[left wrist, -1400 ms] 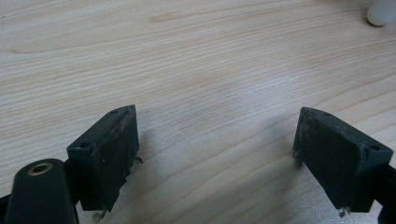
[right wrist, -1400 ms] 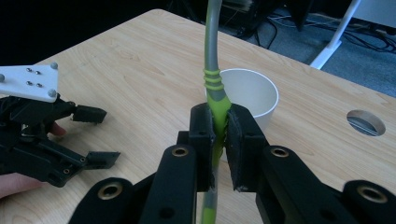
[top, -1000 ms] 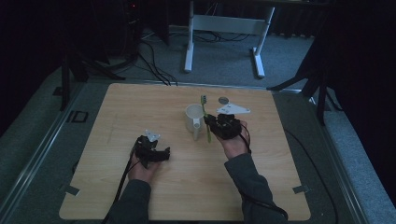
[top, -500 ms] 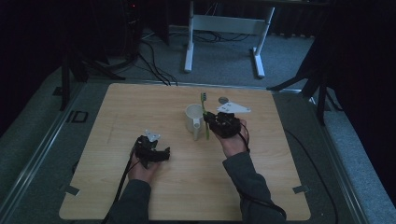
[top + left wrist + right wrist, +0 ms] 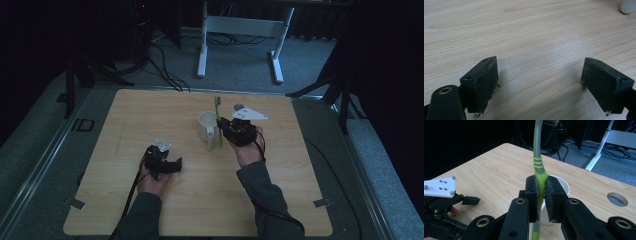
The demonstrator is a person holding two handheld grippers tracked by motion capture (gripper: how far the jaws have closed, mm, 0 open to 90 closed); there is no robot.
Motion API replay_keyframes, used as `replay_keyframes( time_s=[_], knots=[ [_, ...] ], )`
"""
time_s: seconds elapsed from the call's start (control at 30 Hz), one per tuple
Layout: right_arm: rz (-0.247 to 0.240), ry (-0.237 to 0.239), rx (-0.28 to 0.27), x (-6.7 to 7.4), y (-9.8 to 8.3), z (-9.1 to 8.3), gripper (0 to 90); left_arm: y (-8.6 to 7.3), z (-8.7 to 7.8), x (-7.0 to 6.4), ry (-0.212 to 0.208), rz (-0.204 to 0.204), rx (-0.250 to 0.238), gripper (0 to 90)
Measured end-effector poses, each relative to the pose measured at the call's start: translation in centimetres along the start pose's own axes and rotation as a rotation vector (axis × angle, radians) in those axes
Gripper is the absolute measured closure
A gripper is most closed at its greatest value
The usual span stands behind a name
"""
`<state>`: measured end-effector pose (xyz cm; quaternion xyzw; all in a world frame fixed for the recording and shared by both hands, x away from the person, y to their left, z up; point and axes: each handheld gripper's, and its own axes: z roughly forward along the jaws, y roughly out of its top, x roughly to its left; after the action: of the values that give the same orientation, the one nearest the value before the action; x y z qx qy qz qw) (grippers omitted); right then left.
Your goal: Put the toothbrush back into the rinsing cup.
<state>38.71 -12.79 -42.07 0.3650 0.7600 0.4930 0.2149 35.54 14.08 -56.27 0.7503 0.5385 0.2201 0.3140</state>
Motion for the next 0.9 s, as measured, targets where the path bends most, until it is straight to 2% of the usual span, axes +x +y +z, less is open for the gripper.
replay_keyframes(
  time_s=[0.9],
  knots=[
    [0.023,-0.015,-0.075,-0.07,0.14,0.25,81.0,0.00,0.00,0.00,0.000,0.000,0.000,14.6]
  ],
)
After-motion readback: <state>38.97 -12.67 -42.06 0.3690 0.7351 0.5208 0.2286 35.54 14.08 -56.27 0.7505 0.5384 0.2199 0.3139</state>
